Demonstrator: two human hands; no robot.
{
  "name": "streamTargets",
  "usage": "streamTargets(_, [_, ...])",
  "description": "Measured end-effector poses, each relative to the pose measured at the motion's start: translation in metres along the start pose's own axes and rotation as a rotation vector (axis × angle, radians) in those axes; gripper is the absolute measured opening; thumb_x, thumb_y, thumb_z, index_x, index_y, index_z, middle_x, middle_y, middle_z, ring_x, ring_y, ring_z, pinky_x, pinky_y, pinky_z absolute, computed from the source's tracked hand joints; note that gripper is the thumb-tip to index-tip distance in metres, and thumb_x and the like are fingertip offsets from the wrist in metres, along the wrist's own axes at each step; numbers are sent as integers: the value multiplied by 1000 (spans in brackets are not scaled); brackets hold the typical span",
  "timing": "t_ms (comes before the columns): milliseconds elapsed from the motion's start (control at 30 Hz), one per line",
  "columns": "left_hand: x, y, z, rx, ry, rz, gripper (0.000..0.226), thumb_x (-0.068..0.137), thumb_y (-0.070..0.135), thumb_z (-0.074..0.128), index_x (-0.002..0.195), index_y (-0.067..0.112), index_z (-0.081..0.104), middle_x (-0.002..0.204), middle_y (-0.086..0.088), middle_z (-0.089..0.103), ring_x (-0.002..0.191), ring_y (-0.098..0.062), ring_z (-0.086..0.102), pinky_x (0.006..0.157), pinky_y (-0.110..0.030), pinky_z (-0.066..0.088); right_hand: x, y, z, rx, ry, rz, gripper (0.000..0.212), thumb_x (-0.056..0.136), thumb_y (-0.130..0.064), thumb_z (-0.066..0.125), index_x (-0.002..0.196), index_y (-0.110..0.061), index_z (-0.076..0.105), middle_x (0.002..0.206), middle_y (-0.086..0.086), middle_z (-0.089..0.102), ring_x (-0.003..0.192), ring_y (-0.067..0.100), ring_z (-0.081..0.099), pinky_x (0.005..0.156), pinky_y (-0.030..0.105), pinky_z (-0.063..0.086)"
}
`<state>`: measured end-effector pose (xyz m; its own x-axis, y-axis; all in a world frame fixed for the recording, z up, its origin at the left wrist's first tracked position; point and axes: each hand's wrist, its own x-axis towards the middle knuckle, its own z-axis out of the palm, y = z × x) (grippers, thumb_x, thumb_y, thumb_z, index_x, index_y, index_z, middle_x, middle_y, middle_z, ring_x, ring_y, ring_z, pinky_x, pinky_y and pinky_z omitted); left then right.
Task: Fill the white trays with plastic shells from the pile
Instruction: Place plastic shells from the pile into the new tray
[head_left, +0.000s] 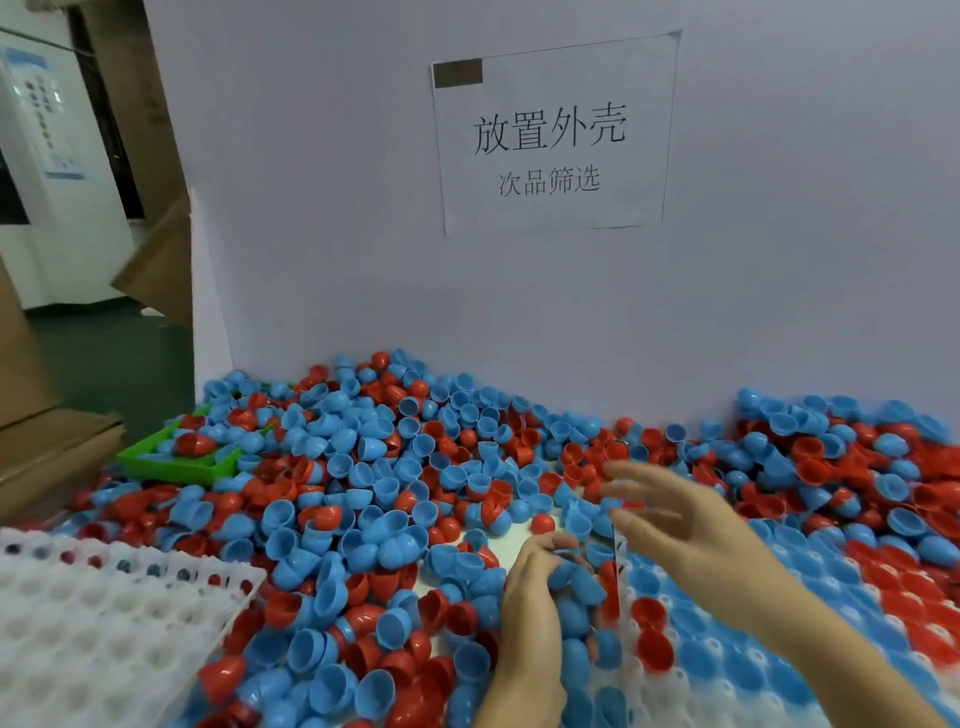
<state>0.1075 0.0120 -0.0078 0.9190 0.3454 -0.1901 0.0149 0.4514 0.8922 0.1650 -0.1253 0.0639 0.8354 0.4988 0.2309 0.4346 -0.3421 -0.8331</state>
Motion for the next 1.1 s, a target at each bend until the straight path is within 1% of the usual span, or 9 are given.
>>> streamTargets(100, [-5,-1,3,23,-73,11,11,102,21,52,103,17,62,74,-8,72,52,-17,60,42,-25,42,-18,17,3,-28,53,58,30,93,-20,66,114,-41,65,107,-20,72,99,-5,67,91,24,56])
streamTargets(200, [-9,1,6,80,-103,27,17,96,34,63,103,18,61,72,-6,70,50,-16,60,38,-23,39,-30,25,4,23,105,71,22,94,-15,65,106,-32,72,99,-22,74,92,1,70,81,22,57])
streamTargets(333, [-11,-1,9,209,-132,144,17,81,53,66,90,40,72,91,-4,75,79,-19,64,61,-31,46,-44,30,7,133,141,46,25,94,-6,61,101,-25,76,88,-9,77,78,9,72,66,17,55])
streamTargets(400, [-11,-3,10,231,-159,200,18,80,52,65,94,44,75,99,-5,75,82,-20,63,72,-35,50,-50,33,10,173,147,32,25,93,-3,62,98,-23,77,86,-4,77,74,12,72,63,17,54])
streamTargets(567, [-13,-5,13,256,-209,304,21,78,38,74,99,42,77,103,-5,72,65,-12,65,66,-24,55,-57,39,11,252,253,49,21,88,0,69,91,-19,77,78,3,75,67,15,71,60,20,54])
streamTargets(667, [-16,-4,17,246,-195,329,22,74,31,78,94,39,76,100,1,74,60,-11,65,50,-22,50,-58,39,10,236,308,70,16,86,-3,72,82,-18,74,75,0,71,65,15,68,60,22,54])
streamTargets(733, [-17,-4,18,264,-162,352,24,71,31,79,93,40,75,93,-2,73,61,-14,65,46,-23,47,-59,40,6,199,322,89,16,87,-12,72,73,-18,74,66,-2,69,59,8,62,59,18,50])
streamTargets(867, [-19,-6,20,355,-176,409,30,72,22,85,92,42,74,79,5,70,64,-14,60,58,-28,48,-65,35,1,210,203,172,41,88,-49,57,65,-19,71,51,-6,43,47,6,36,49,19,32])
streamTargets(1100, [-29,-4,26,423,-342,424,41,76,-4,82,89,35,78,95,12,74,56,-5,62,48,-18,49,-67,37,-2,331,220,262,16,89,-16,69,76,-16,78,62,0,60,49,2,47,50,11,39])
